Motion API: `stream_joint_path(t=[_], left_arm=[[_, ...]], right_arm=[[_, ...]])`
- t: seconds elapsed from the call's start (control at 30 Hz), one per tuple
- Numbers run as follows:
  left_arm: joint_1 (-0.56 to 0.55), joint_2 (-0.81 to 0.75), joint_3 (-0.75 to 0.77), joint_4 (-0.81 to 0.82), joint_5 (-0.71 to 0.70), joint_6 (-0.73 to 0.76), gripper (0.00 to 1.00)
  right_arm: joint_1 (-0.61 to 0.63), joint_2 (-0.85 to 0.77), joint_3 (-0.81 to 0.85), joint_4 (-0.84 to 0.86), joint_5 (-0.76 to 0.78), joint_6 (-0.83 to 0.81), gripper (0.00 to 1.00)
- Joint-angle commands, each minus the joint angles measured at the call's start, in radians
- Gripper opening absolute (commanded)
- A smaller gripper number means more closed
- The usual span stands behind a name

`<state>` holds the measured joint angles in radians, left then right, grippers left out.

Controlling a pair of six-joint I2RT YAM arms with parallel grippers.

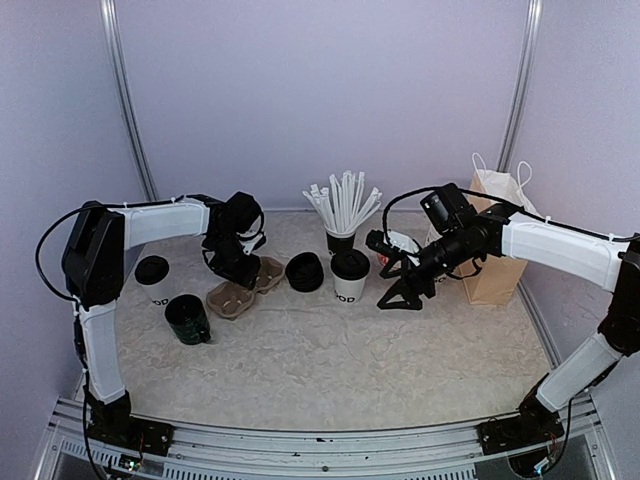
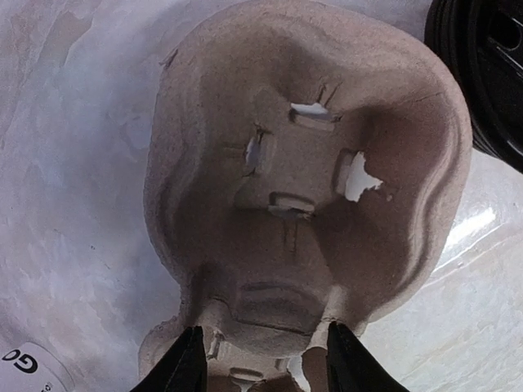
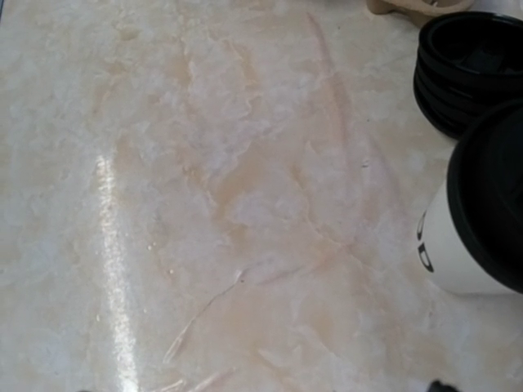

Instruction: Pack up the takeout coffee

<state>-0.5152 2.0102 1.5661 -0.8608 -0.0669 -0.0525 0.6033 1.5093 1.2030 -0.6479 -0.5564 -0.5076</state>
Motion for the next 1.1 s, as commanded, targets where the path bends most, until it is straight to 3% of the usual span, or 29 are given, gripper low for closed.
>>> stream_joint_path(t=[0.0,0.47,0.67,0.83,1.07], left_arm=[[0.016,0.016,0.030,-0.015,0.023,0.030,0.49],[0.020,0.059,0.034,-0.006,0.062,0.049,0.36],[0.020,0.069,0.028,-0.004,0.062,0.049,0.38],[0.021,0.056,0.012,0.012,0.060,0.049,0.46],[0.028,0.062,0.015,0.012,0.062,0.049,0.38]], right_arm=[[-0.008,-0.008,0.008,-0.019,-0.002,-0.006,0.87],[-0.008,0.002,0.015,-0.026,0.002,-0.009,0.87],[-0.008,0.005,0.020,-0.030,0.000,-0.009,0.87],[-0.007,0.005,0.021,-0.030,-0.003,-0.008,0.87],[-0.008,0.005,0.020,-0.030,-0.005,-0.007,0.87]])
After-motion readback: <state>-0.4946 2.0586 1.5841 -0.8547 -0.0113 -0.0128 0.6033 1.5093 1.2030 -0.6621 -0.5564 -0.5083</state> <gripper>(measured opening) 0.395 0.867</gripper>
